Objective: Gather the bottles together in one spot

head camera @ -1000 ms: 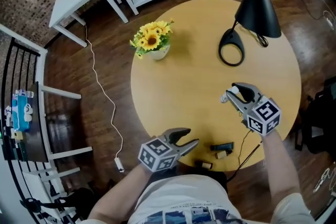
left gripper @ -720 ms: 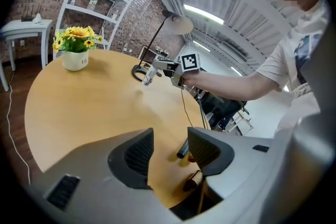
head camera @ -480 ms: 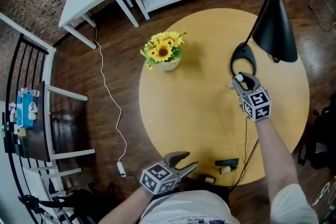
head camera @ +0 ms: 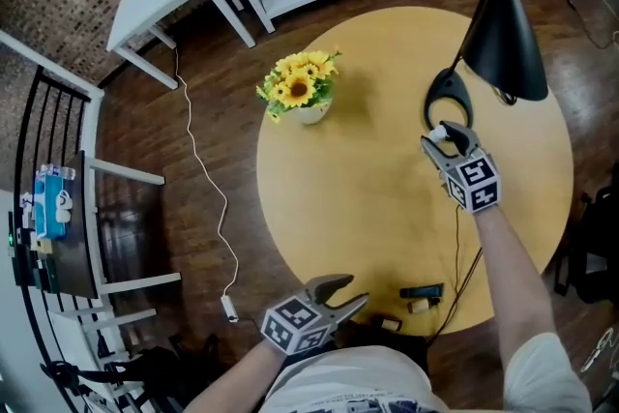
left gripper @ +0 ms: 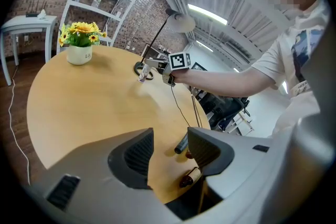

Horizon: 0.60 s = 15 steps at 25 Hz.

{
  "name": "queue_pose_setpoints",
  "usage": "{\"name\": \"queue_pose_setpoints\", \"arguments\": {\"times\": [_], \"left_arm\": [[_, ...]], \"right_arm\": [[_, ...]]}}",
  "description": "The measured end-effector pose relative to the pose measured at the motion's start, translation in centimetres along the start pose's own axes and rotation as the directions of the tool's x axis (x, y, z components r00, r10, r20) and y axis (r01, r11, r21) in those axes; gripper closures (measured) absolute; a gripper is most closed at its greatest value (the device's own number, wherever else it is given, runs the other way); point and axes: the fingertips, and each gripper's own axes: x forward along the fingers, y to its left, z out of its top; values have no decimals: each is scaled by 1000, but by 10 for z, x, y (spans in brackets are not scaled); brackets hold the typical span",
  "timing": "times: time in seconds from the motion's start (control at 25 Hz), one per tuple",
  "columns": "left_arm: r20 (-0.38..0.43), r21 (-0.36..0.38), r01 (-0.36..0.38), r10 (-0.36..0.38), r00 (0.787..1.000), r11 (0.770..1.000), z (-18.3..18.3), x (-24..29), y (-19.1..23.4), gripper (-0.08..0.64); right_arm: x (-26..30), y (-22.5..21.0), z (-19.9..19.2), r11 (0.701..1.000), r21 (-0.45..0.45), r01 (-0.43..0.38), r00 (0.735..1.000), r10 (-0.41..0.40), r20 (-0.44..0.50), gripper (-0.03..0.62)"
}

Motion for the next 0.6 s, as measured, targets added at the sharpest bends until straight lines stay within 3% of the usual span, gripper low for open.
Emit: {"name": "queue_pose_setpoints", "arguments": {"times": [0.28,0.6], "left_arm": [[-11,39,-7,7,1000,999,-2,-1,1,365],[34,154,20,-25,999,988,9,-12,3,365]], "right_arm": [[-44,6,22,999,-8,31,998,-30,61,321],[-179,54,26,984,21,179,982,-180,57,322]]}}
